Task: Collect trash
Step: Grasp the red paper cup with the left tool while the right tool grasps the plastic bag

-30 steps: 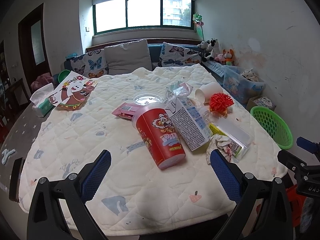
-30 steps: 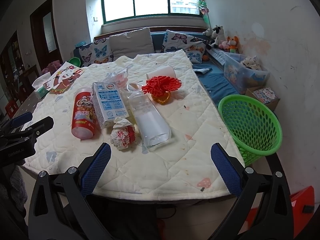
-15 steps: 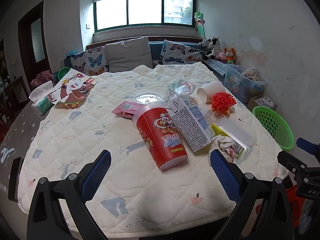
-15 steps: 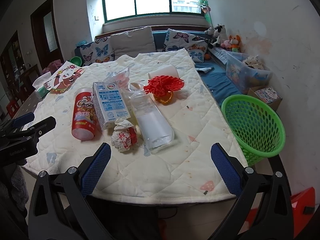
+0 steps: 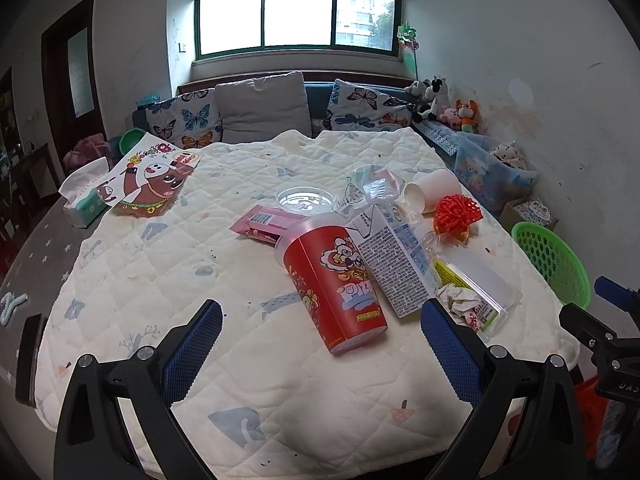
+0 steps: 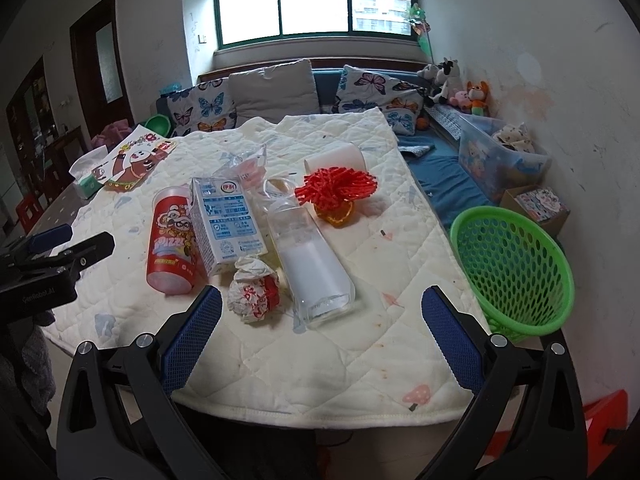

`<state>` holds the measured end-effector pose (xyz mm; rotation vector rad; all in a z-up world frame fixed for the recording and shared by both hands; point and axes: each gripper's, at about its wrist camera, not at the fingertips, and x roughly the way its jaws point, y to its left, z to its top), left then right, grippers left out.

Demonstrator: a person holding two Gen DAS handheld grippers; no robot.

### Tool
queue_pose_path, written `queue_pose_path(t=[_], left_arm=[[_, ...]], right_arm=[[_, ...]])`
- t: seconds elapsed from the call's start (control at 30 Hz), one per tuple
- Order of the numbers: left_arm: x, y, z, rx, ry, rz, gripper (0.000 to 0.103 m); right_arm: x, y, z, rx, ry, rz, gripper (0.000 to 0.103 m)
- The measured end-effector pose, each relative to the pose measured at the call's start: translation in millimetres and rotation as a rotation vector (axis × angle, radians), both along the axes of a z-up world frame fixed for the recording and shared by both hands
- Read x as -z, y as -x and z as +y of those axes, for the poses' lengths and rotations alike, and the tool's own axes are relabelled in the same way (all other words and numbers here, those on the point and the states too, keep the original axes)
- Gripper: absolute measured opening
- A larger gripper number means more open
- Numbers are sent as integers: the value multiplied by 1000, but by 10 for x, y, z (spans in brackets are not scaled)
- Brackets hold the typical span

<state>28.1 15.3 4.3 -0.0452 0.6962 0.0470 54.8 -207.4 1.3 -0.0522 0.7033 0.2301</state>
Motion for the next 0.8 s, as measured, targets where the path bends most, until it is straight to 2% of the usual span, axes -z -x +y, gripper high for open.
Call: queue_pose_path(t=[0.4, 0.8], left_arm=[[60, -174, 200, -50, 6, 28, 96], [151, -407, 304, -74, 15, 65, 96]], right_arm=[[130, -285, 157, -90, -6, 55, 93], [21, -830, 299, -193, -80, 108, 86]])
